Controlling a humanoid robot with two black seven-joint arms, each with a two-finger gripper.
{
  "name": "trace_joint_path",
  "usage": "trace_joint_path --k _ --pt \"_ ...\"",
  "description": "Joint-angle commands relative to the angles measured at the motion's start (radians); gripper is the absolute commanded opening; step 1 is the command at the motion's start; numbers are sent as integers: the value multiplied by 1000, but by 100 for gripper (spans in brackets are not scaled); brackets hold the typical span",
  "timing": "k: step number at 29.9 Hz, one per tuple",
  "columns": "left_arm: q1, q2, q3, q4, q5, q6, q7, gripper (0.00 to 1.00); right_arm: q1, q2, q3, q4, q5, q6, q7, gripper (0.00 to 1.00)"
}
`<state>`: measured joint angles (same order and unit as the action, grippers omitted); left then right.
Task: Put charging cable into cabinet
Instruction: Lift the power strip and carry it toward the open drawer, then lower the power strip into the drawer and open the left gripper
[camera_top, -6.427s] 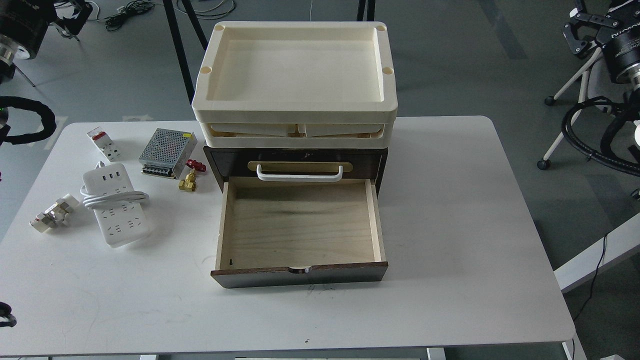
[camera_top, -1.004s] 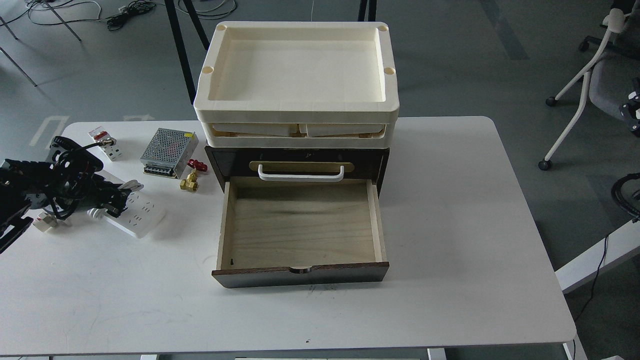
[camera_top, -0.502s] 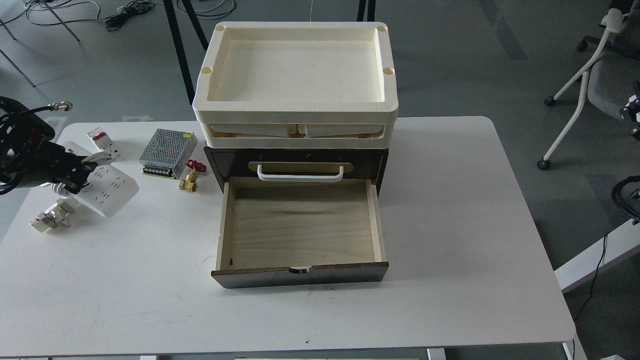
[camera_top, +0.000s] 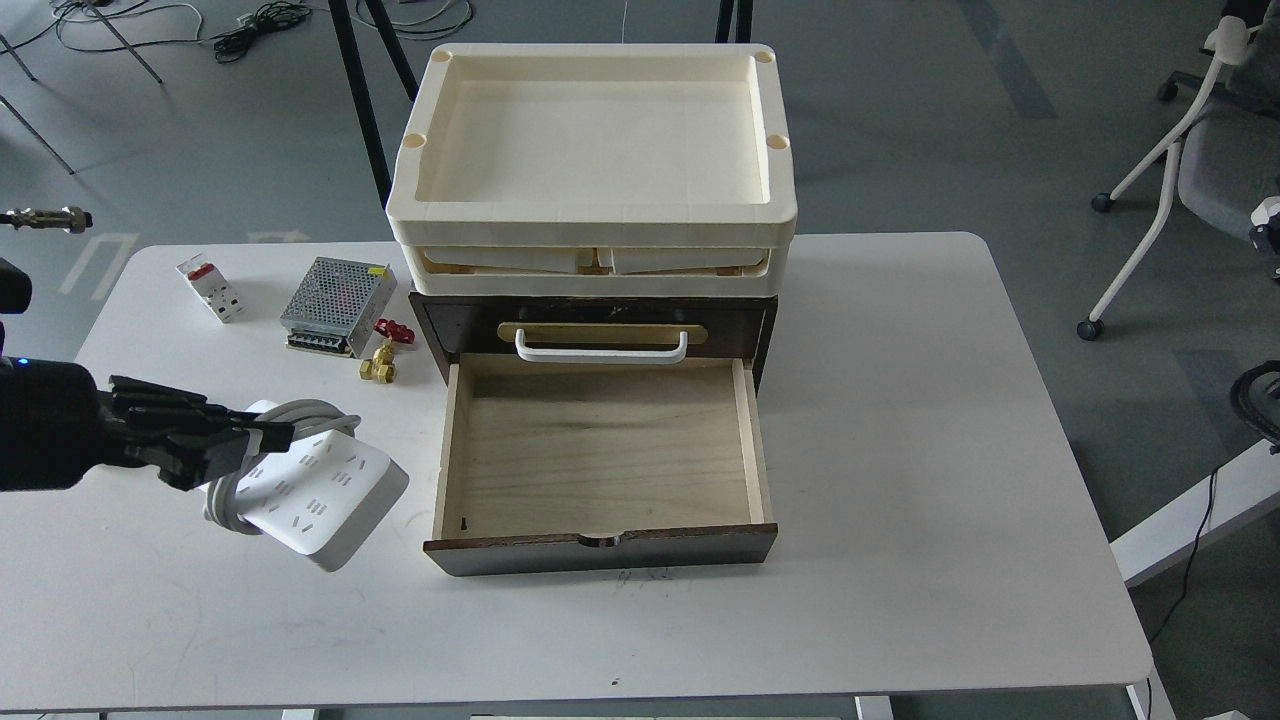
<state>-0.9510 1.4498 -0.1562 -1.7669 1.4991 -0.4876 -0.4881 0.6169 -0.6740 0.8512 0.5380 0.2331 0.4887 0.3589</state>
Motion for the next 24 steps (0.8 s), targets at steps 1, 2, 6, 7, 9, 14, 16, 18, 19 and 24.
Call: trace_joint_path --k 1,2,6,7,9,14,16,18,19,24 --pt "0 -112 -11 1 -201 -1 -1 0 0 -1 0 -3 0 0 0 99" --pt "0 -150 -14 10 -242 -1 -1 0 0 1 0 -6 0 0 0 99" --pt "1 -303 -16 85 -356 -1 -1 0 0 1 0 -16 0 0 0 99" --pt "3 -340 -14 108 -368 -1 -1 0 0 -1 0 -16 0 0 0 99" --pt "8 -420 -14 170 -379 -1 -1 0 0 -1 0 -16 0 0 0 99" --pt "49 -564 -5 329 -378 17 -1 0 -2 1 -3 -27 0 0 0 99" --pt "77 -589 -9 388 -375 18 -1 0 -11 1 -1 -29 0 0 0 99" --pt "81 -607 -8 420 -373 18 -1 0 -23 -1 2 -29 0 0 0 99" --pt "81 -620 -8 432 -373 18 -1 0 -25 -1 2 -29 0 0 0 99" --pt "96 -683 -5 510 -375 30 -1 0 -29 1 0 -29 0 0 2 99"
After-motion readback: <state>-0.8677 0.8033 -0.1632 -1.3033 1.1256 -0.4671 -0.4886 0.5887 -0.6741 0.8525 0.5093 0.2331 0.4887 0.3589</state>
